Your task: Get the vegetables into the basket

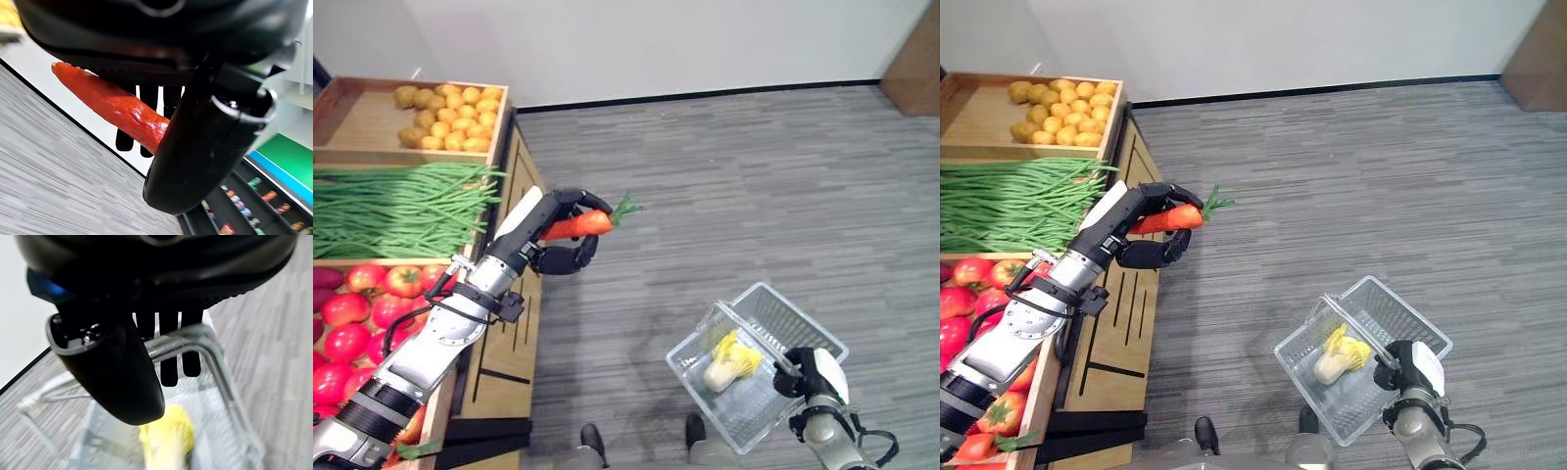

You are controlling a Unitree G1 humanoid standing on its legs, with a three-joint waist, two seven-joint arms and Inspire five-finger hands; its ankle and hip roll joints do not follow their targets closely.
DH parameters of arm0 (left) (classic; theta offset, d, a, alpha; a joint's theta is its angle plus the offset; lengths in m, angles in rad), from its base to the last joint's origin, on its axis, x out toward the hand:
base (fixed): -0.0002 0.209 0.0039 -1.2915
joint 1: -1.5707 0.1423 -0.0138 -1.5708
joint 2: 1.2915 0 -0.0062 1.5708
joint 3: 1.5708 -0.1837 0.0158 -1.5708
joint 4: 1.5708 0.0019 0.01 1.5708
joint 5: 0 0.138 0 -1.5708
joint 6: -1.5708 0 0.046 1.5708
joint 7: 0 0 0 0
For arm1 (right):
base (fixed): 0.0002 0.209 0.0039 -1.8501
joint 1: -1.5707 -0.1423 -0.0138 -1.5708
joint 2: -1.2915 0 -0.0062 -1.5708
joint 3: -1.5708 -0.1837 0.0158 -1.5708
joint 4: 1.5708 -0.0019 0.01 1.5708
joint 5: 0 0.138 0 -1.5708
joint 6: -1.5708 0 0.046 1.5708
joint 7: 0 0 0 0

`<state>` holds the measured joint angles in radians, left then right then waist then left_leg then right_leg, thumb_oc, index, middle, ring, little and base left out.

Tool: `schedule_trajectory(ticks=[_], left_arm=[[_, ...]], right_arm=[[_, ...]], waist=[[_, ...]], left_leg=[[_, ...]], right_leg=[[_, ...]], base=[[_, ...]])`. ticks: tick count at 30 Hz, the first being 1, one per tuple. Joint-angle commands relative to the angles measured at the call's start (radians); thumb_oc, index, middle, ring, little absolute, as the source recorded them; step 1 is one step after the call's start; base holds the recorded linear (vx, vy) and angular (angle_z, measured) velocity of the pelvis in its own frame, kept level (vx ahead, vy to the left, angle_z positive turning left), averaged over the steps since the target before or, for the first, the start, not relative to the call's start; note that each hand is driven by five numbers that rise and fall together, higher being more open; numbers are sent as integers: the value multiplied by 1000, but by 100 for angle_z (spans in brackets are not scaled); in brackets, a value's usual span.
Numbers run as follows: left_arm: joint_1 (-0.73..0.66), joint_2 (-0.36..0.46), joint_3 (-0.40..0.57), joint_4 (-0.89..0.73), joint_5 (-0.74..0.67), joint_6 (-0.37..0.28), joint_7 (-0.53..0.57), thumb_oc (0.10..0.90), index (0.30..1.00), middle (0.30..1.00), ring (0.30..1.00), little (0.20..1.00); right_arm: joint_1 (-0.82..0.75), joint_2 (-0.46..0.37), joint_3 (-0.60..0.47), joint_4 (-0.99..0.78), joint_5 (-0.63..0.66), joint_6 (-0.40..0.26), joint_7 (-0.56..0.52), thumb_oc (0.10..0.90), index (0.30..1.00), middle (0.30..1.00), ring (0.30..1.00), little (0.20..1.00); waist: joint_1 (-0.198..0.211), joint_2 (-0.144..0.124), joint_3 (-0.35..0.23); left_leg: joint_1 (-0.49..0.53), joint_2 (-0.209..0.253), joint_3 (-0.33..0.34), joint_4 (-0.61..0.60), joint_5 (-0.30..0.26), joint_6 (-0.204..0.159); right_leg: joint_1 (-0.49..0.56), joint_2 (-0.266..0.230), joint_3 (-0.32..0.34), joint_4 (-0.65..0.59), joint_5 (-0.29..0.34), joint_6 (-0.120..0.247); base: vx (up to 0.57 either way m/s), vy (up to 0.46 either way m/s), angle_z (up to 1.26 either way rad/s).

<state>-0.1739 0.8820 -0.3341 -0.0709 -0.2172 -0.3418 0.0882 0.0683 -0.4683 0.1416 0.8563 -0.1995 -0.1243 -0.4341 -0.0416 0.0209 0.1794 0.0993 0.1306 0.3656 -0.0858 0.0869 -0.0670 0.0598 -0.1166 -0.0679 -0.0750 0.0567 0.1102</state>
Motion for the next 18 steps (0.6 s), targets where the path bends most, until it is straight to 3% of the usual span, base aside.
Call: schedule_trajectory(ticks=[1, 4, 8, 9, 14, 18], left_arm=[[-65, -19, 97, -31, -62, -69, 26, 400, 300, 300, 300, 300], [-94, -60, 58, -3, -62, -64, 22, 400, 300, 300, 300, 300], [-110, -83, 19, -2, -61, -63, 28, 400, 300, 300, 300, 300], [-114, -82, 12, 1, -63, -64, 27, 400, 300, 300, 300, 300], [-138, -82, -47, -1, -91, -59, -4, 400, 300, 300, 300, 300], [-152, -79, -70, 8, -97, -55, -10, 400, 300, 300, 300, 300]], right_arm=[[-32, -94, -34, -147, -21, -77, -61, 400, 300, 300, 300, 300], [-37, -135, -41, -188, -26, -85, -67, 400, 300, 300, 300, 300], [-93, -197, -34, -203, -14, -89, -78, 400, 300, 300, 300, 300], [-113, -210, -22, -199, -13, -90, -73, 400, 300, 300, 300, 300], [-171, -257, 27, -206, 0, -96, -37, 400, 300, 300, 300, 300], [-228, -245, 56, -209, 19, -99, -34, 400, 300, 300, 300, 300]], waist=[[0, -17, -84], [-8, -8, -68], [13, -1, -67], [12, 3, -72], [10, 12, -91], [13, 9, -97]], left_leg=[[-38, 9, -63, 48, -5, -19], [-66, 37, -94, 102, 19, -45], [-94, -16, -270, 94, 2, -36], [-91, -22, -281, 74, -7, -30], [-54, -28, -261, 20, -8, -15], [-31, -38, -230, 2, -22, -6]], right_leg=[[-40, -21, -11, 92, -39, 32], [-16, 2, -16, 68, -46, 9], [-23, 2, 13, 53, -37, 8], [-27, 3, 22, 50, -33, 11], [-25, -5, 42, 30, -13, 22], [-32, -16, 75, 15, 8, 34]], base=[[-29, -330, -9], [-27, -216, -15], [-21, -56, -8], [2, 11, -20], [34, 73, -10], [21, 91, -26]])
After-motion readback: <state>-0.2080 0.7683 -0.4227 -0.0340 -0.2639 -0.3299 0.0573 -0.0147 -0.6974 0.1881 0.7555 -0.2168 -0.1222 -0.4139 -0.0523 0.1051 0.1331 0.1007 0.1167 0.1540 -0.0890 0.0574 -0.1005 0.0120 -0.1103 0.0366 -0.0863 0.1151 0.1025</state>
